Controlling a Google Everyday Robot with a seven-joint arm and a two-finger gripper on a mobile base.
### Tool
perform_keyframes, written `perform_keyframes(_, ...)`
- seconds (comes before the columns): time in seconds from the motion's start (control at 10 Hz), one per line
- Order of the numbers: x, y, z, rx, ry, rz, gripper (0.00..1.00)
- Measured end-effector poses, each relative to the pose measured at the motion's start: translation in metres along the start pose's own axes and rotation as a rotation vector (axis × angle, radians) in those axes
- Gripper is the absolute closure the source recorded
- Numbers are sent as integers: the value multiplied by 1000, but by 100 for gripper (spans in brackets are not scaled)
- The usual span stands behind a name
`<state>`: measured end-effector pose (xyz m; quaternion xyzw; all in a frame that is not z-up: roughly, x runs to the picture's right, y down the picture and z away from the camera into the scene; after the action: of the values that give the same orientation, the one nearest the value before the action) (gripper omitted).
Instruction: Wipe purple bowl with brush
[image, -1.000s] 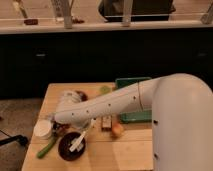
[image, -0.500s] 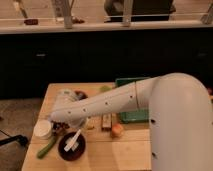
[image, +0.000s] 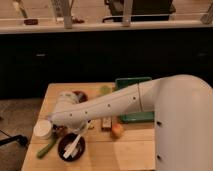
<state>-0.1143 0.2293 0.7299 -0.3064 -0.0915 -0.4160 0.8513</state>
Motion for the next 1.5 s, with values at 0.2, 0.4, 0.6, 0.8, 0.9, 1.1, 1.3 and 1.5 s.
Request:
perform_keyframes(0.2,11,13,6,-27,4,24,99)
perform_keyframes(0.4,24,20,11,-43,10,57,99)
perform_keyframes(0.6,33,17,12,-41,21,73,99)
perform_keyframes(0.8,40,7,10,-10,31,74,99)
perform_keyframes(0.9,39,1,8,19,28,64,99)
perform_keyframes(1.1,35,-9,4,74,-7,29,99)
perform_keyframes(1.3,27,-16,1,118,-65,-28,99)
perform_keyframes(1.5,12,-19,-2,129,-111,-89,99)
